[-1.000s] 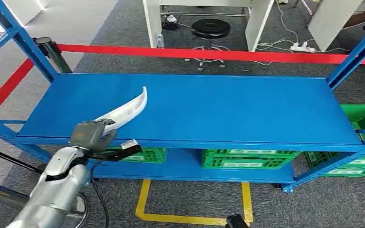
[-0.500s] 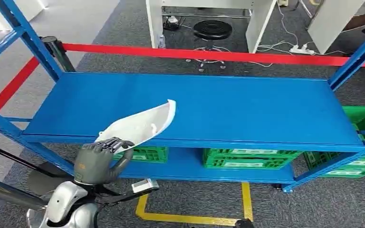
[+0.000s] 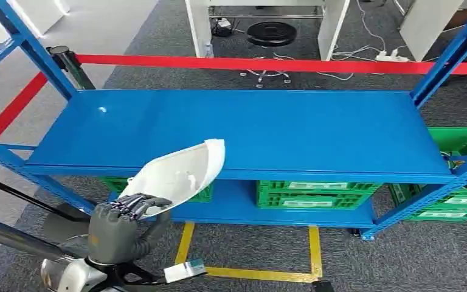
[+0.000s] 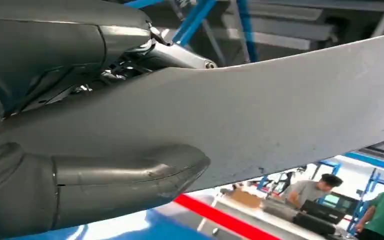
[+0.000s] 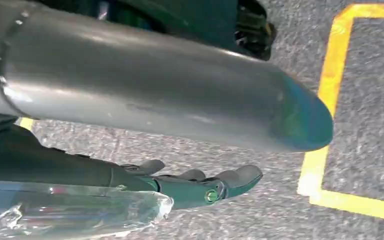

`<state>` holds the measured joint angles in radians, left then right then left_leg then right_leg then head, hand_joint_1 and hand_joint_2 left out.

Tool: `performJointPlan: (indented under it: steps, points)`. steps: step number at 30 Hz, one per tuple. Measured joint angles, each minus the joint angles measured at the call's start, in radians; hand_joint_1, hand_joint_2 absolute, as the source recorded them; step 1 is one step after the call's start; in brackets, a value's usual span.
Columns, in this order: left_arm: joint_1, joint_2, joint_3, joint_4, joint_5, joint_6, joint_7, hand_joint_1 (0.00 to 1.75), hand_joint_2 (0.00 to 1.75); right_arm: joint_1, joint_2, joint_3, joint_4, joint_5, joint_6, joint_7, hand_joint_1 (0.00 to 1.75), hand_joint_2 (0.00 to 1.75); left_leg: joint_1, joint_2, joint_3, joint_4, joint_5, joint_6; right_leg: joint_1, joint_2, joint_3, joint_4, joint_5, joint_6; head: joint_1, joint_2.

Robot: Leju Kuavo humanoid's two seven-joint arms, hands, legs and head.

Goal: Take the parts from the cabinet and place them on the table.

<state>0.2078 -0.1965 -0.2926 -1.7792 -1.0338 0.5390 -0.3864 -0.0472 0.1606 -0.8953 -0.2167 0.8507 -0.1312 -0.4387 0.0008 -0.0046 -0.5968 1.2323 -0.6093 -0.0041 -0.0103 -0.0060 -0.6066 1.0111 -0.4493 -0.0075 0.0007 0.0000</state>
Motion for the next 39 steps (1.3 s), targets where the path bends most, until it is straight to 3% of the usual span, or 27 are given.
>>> performJointPlan:
  steps: [2,3,4,7,8,9,11,12,13,15,17,18,19,22,23,24,26,27,28,29,31,32,33,34,35,38,39]
  points:
    - [0.003,0.0,-0.004,-0.007,0.003,0.001,-0.002,1.75,1.75,-0.001,0.002,-0.004,0.0,-0.002,-0.001,0.0,0.0,0.0,-0.005,0.0,0.114,-0.179,0.068,0.019,0.005,0.002,-0.012,0.0,0.014,0.002,-0.001,0.0]
    - [0.003,0.0,-0.005,-0.012,0.005,0.001,-0.003,1.75,1.75,0.0,0.005,-0.006,0.0,-0.003,-0.001,0.001,0.0,0.0,-0.009,0.003,0.155,-0.251,0.05,0.032,0.007,0.002,-0.016,0.001,0.021,0.006,0.001,0.0]
    - [0.003,0.0,-0.007,-0.015,0.008,0.003,-0.006,1.75,1.75,-0.001,0.006,-0.008,0.0,-0.003,-0.001,0.001,0.0,0.0,-0.01,0.002,0.162,-0.266,0.054,0.027,0.006,0.001,-0.018,0.0,0.029,0.012,0.002,0.0]
    - [0.009,0.0,-0.008,-0.014,0.045,0.013,-0.026,1.75,1.75,0.001,0.007,-0.02,0.0,-0.013,0.012,0.008,0.0,0.0,-0.015,0.001,0.144,-0.271,0.076,0.035,0.003,0.0,-0.021,-0.013,0.058,0.033,-0.003,0.0]
    - [0.01,0.0,-0.011,-0.014,0.059,0.018,-0.035,1.75,1.75,0.001,0.007,-0.025,0.0,-0.014,0.015,0.01,0.0,0.0,-0.006,0.005,0.137,-0.281,0.094,0.038,0.001,0.003,-0.027,-0.003,0.041,0.037,-0.007,0.0]
    - [0.011,0.0,-0.014,-0.014,0.07,0.022,-0.043,1.75,1.75,0.001,0.007,-0.028,0.0,-0.015,0.017,0.016,0.0,0.0,-0.006,0.005,0.124,-0.281,0.103,0.045,0.001,0.004,-0.043,0.018,-0.007,0.042,-0.002,0.0]
    - [0.015,0.001,-0.017,-0.013,0.084,0.031,-0.056,1.75,1.75,0.005,0.007,-0.035,0.0,-0.015,0.017,0.028,0.0,0.0,-0.007,0.006,0.099,-0.28,0.123,0.05,-0.002,0.004,-0.078,0.152,-0.129,0.05,0.005,0.0]
    - [0.016,0.002,-0.018,-0.011,0.092,0.033,-0.06,1.75,1.75,0.006,0.007,-0.038,0.0,-0.017,0.017,0.028,0.0,0.0,-0.008,0.006,0.083,-0.278,0.135,0.05,-0.002,0.004,-0.095,0.232,-0.17,0.054,0.004,0.0]
    - [0.017,0.002,-0.018,-0.009,0.1,0.038,-0.066,1.75,1.75,0.007,0.007,-0.043,0.0,-0.018,0.017,0.029,0.0,0.0,-0.008,0.007,0.067,-0.276,0.146,0.049,-0.002,0.004,-0.101,0.285,-0.175,0.057,0.006,0.0]
    - [0.02,0.005,-0.021,-0.002,0.124,0.05,-0.077,1.75,1.75,0.01,0.007,-0.052,0.0,-0.023,0.017,0.03,0.0,0.0,-0.008,0.008,0.04,-0.272,0.164,0.045,-0.002,0.004,-0.053,0.265,-0.112,0.059,0.006,0.0]
    - [0.023,0.006,-0.021,0.005,0.155,0.061,-0.091,1.75,1.75,0.012,0.007,-0.059,-0.001,-0.027,0.016,0.03,0.0,0.0,-0.007,0.008,0.018,-0.265,0.177,0.038,-0.003,0.002,0.066,0.108,-0.056,0.057,0.006,0.0]
    - [0.025,0.006,-0.022,0.008,0.168,0.064,-0.098,1.75,1.75,0.011,0.007,-0.064,-0.001,-0.029,0.016,0.029,0.0,0.0,-0.011,0.015,0.013,-0.258,0.18,0.034,-0.002,-0.021,0.127,0.016,-0.081,0.058,0.007,0.0]
    - [0.027,0.006,-0.022,0.011,0.181,0.068,-0.106,1.75,1.75,0.008,0.007,-0.07,-0.001,-0.031,0.016,0.028,0.0,0.0,-0.015,0.015,0.007,-0.25,0.185,0.03,0.005,-0.032,0.171,-0.047,-0.101,0.051,0.008,0.0]
    - [0.027,0.009,-0.021,0.026,0.209,0.07,-0.121,1.75,1.75,0.008,0.01,-0.082,-0.001,-0.032,0.014,0.027,0.0,0.0,-0.012,0.033,0.004,-0.248,0.2,0.016,0.008,-0.013,0.146,-0.045,-0.098,0.027,0.006,0.0]
    - [0.027,0.01,-0.021,0.032,0.218,0.07,-0.126,1.75,1.75,0.012,0.013,-0.086,-0.001,-0.032,0.014,0.027,0.0,0.0,-0.011,0.033,-0.001,-0.241,0.196,0.011,0.002,-0.012,0.137,-0.048,-0.085,0.013,0.009,0.0]
    - [0.029,0.011,-0.021,0.036,0.224,0.071,-0.129,1.75,1.75,0.012,0.013,-0.092,-0.001,-0.033,0.013,0.028,0.0,0.0,-0.01,0.024,-0.012,-0.223,0.155,0.002,0.002,-0.008,0.125,-0.047,-0.075,0.001,0.005,0.0]
    - [0.029,0.012,-0.021,0.043,0.228,0.071,-0.134,1.75,1.75,0.016,0.014,-0.097,-0.001,-0.035,0.011,0.029,0.0,0.0,-0.006,0.017,-0.048,-0.095,0.029,-0.007,0.002,0.002,0.106,-0.046,-0.053,-0.005,0.002,0.0]
    - [0.03,0.013,-0.021,0.05,0.228,0.072,-0.135,1.75,1.75,0.016,0.014,-0.1,-0.001,-0.035,0.012,0.029,0.0,0.0,-0.005,0.017,-0.065,-0.02,-0.015,-0.008,0.003,0.008,0.091,-0.044,-0.041,-0.006,0.002,0.0]
    - [0.03,0.014,-0.021,0.055,0.229,0.073,-0.136,1.75,1.75,0.017,0.014,-0.102,-0.001,-0.035,0.012,0.028,0.0,0.0,-0.005,0.017,-0.074,0.038,-0.033,-0.008,0.005,0.015,0.074,-0.041,-0.029,-0.006,0.002,0.0]
    - [0.03,0.014,-0.021,0.06,0.23,0.074,-0.137,1.75,1.75,0.018,0.014,-0.104,-0.001,-0.035,0.012,0.028,0.0,0.0,-0.005,0.016,-0.063,0.051,-0.023,-0.005,0.006,0.022,0.057,-0.036,-0.02,-0.006,0.002,0.0]
    - [0.03,0.014,-0.021,0.066,0.233,0.077,-0.141,1.75,1.75,0.018,0.015,-0.11,-0.001,-0.036,0.011,0.028,0.0,0.0,-0.005,0.008,0.016,-0.045,0.045,0.007,0.01,0.043,0.025,-0.024,-0.005,-0.002,0.002,0.0]
    - [0.029,0.014,-0.021,0.069,0.234,0.077,-0.142,1.75,1.75,0.018,0.016,-0.111,-0.001,-0.037,0.011,0.028,0.0,0.0,-0.006,-0.008,0.074,-0.13,0.073,0.018,0.012,0.055,0.013,-0.02,0.003,0.0,0.002,0.0]
    - [0.029,0.014,-0.021,0.071,0.235,0.079,-0.142,1.75,1.75,0.016,0.018,-0.114,-0.001,-0.037,0.011,0.028,0.0,0.0,-0.008,-0.05,0.13,-0.212,0.077,0.033,0.01,0.065,0.006,-0.017,0.011,0.001,0.002,0.0]
    - [0.029,0.014,-0.021,0.071,0.235,0.079,-0.142,1.75,1.75,0.015,0.022,-0.117,-0.001,-0.038,0.011,0.027,0.0,0.0,-0.005,-0.07,0.162,-0.27,0.058,0.042,0.017,0.076,-0.004,-0.015,0.02,0.007,0.004,0.0]
    - [0.029,0.014,-0.022,0.073,0.235,0.08,-0.143,1.75,1.75,0.015,0.023,-0.118,-0.001,-0.038,0.01,0.028,0.0,0.0,-0.007,-0.066,0.159,-0.273,0.063,0.032,0.012,0.085,-0.008,-0.017,0.032,0.012,0.003,0.0]
    - [0.027,0.013,-0.022,0.076,0.235,0.082,-0.143,1.75,1.75,0.026,0.023,-0.122,-0.001,-0.039,0.01,0.028,0.0,0.0,-0.007,-0.035,0.144,-0.284,0.092,0.039,0.01,0.113,-0.034,-0.029,0.062,0.034,0.002,0.0]
    - [0.024,0.012,-0.022,0.078,0.235,0.082,-0.143,1.75,1.75,0.027,0.023,-0.124,-0.001,-0.039,0.009,0.028,0.0,0.0,-0.003,-0.018,0.133,-0.288,0.103,0.044,0.01,0.078,-0.036,-0.014,0.032,0.032,-0.002,0.0]
